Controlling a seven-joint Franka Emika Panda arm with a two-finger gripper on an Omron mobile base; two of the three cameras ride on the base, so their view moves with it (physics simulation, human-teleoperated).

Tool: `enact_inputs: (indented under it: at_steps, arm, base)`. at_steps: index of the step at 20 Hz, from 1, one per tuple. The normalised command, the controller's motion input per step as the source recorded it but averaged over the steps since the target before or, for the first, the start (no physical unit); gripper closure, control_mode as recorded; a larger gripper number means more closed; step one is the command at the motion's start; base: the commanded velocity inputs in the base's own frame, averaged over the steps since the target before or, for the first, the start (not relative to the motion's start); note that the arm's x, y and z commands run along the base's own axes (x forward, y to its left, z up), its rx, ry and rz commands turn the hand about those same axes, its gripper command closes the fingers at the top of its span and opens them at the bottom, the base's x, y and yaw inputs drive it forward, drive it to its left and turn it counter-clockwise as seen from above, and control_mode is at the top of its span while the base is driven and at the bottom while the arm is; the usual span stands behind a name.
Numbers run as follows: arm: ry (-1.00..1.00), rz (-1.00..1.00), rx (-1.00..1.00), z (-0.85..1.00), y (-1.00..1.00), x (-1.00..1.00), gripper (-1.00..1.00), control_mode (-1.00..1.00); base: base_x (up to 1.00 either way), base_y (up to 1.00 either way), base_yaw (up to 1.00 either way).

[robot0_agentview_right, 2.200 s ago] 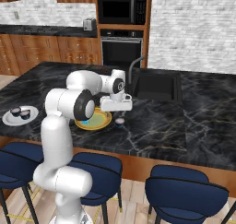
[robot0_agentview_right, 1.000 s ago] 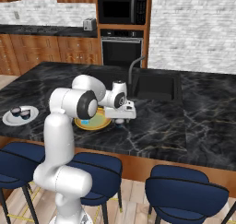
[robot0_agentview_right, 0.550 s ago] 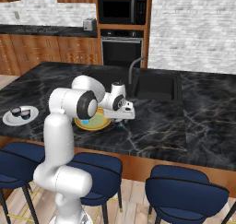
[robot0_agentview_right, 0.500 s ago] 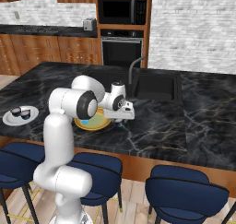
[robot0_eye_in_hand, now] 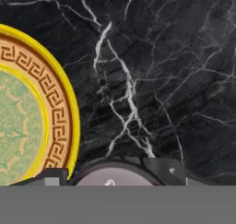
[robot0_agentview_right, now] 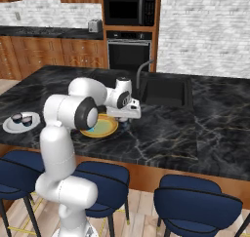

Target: Place two yogurt containers on each plate.

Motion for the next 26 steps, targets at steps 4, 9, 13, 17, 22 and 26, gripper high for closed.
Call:
enact_inputs:
  at_steps: [4,9,13,17,22,26]
  arm:
    - [0.0,0.0,0.12,0.05,0.73,0.0,1.0,-1.0]
    - [0.0,0.0,0.08,-0.05,0.57,0.0,1.0,-1.0]
    - [0.04,0.0,0.02,-0.2,0.2,-0.02,1.0,-1.0]
    - [0.04,0.0,0.02,-0.26,0.23,-0.17,1.0,-1.0]
    - [0.01,0.0,0.04,-0.35,0.23,0.1,1.0,-1.0]
    - [0.0,0.0,0.05,-0.27,0.19,0.14,-1.0,-1.0]
  base:
    - [0.0,0.0,0.0]
    - [0.0,0.0,0.0]
    - [0.0,0.0,0.0]
    - [0.0,0.0,0.0]
    - [0.0,0.0,0.0]
    - [0.0,0.0,0.0]
